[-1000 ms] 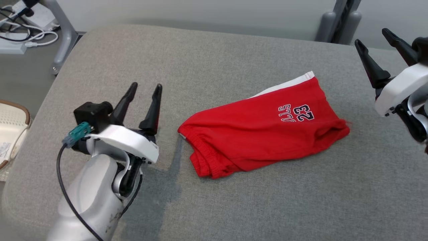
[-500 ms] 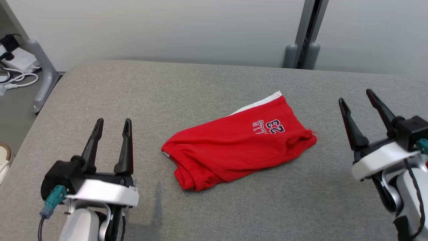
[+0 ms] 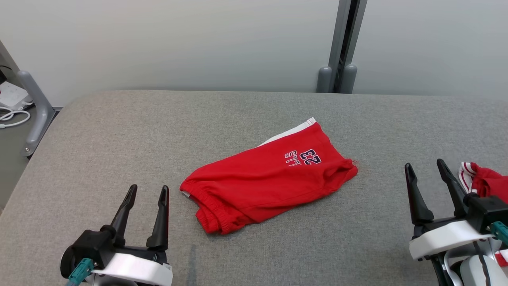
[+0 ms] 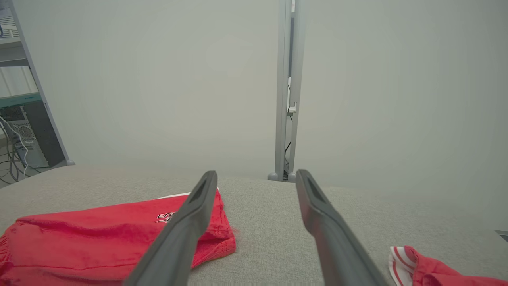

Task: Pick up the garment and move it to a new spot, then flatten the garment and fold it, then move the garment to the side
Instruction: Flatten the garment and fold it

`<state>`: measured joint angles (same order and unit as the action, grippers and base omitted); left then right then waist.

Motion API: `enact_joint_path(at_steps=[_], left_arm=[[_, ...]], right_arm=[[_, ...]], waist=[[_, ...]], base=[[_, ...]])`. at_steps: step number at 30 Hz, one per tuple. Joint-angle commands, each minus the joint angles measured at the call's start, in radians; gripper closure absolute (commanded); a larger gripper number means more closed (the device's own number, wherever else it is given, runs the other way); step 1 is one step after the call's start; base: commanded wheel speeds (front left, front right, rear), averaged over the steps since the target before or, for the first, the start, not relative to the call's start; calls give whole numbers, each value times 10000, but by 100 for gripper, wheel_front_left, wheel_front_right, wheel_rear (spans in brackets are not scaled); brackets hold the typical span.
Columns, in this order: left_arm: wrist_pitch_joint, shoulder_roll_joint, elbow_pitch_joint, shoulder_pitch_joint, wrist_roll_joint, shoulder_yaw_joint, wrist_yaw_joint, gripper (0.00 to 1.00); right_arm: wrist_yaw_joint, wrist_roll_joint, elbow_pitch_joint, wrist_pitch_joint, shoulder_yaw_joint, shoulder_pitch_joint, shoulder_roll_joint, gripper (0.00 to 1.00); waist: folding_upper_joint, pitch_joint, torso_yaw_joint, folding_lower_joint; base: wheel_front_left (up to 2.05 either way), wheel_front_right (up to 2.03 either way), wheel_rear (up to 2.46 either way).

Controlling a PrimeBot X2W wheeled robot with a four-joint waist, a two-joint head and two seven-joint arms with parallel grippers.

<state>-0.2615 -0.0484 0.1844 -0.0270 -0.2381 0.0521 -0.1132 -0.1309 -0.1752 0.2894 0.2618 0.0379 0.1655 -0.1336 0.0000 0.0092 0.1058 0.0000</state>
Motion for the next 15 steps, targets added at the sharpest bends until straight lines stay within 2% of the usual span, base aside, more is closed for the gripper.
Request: enact_joint_path(at_steps=[1,11,15], left_arm=[[-33,-54,-46,44,11,14,33,0],[-33,-49,-74,5,-29,258,108,0],[-33,-49,-20,68,14,368,86,0]], right_arm=[[3,74,-61,50,-39,-108,5,0],[3,-124,235,51,129,-48,14,0],[3,-1124,1000,49,470,55,161,0]], waist=[[0,2,0,0],[0,-9,95,0],[0,-9,204,0]], base=[[0,0,0],[0,0,0],[0,0,0]])
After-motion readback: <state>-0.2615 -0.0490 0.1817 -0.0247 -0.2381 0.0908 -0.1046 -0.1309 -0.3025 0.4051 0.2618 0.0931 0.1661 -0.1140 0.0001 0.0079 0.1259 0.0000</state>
